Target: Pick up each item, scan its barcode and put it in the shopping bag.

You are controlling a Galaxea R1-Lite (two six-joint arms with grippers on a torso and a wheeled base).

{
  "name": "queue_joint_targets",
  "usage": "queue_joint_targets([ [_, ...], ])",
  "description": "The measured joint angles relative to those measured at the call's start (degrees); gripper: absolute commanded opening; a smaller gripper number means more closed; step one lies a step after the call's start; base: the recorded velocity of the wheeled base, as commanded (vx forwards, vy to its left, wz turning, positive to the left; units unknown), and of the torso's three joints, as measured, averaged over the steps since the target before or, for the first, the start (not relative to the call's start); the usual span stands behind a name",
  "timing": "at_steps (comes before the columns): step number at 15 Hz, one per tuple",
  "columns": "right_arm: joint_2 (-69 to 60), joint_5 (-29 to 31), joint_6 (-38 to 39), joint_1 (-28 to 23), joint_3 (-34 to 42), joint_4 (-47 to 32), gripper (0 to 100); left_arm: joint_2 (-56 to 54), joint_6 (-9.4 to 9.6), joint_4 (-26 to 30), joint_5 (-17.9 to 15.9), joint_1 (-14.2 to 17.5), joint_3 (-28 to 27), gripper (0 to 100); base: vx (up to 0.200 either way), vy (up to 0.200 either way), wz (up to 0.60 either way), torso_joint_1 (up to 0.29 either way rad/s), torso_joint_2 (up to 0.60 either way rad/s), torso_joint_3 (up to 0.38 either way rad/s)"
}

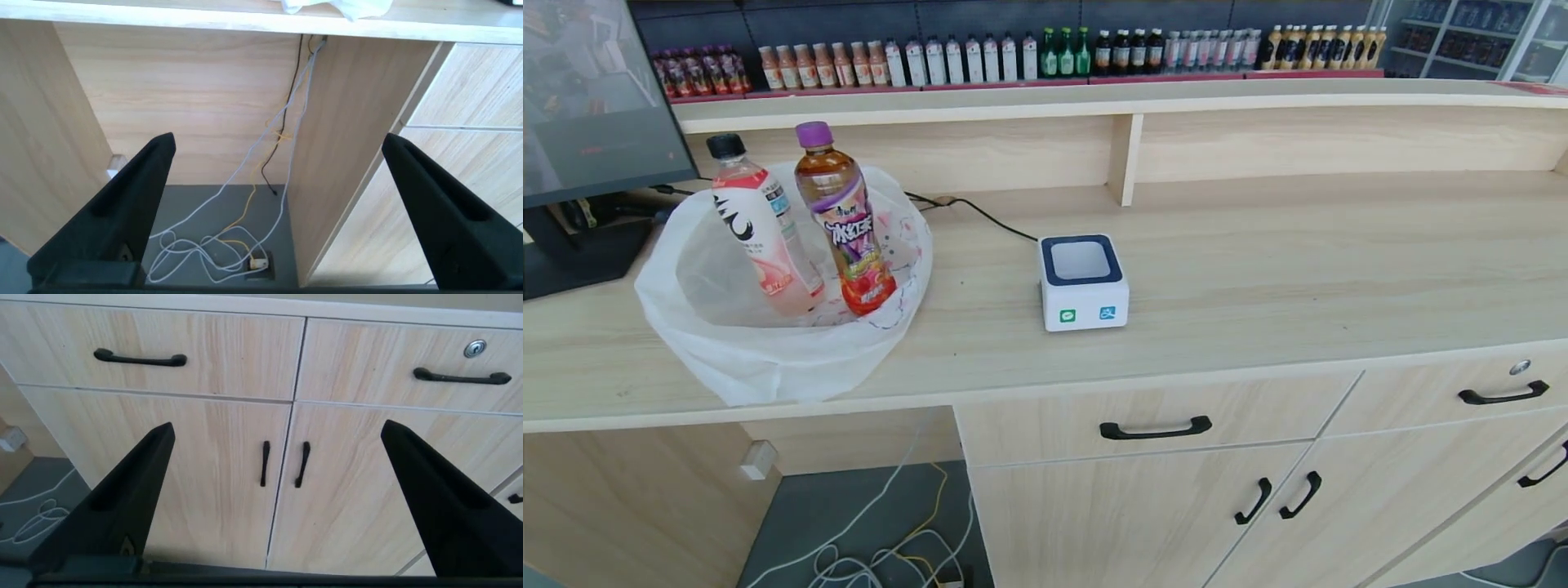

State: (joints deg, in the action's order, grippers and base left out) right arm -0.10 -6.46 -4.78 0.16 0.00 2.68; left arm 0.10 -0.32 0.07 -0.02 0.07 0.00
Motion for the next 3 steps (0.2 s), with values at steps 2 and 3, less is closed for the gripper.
queue_joint_targets([
  [2, 0.0, 0.0, 0.0, 0.0, 0.0, 0.0, 100, 0.0, 0.02, 0.0, 0.0, 0.0, 0.0, 100, 0.0, 0.0, 0.0, 0.0, 0.0, 0.0],
  [3, 0.0, 0.0, 0.0, 0.0, 0.0, 0.0, 100, 0.0, 0.05, 0.0, 0.0, 0.0, 0.0, 100, 0.0, 0.0, 0.0, 0.0, 0.0, 0.0],
])
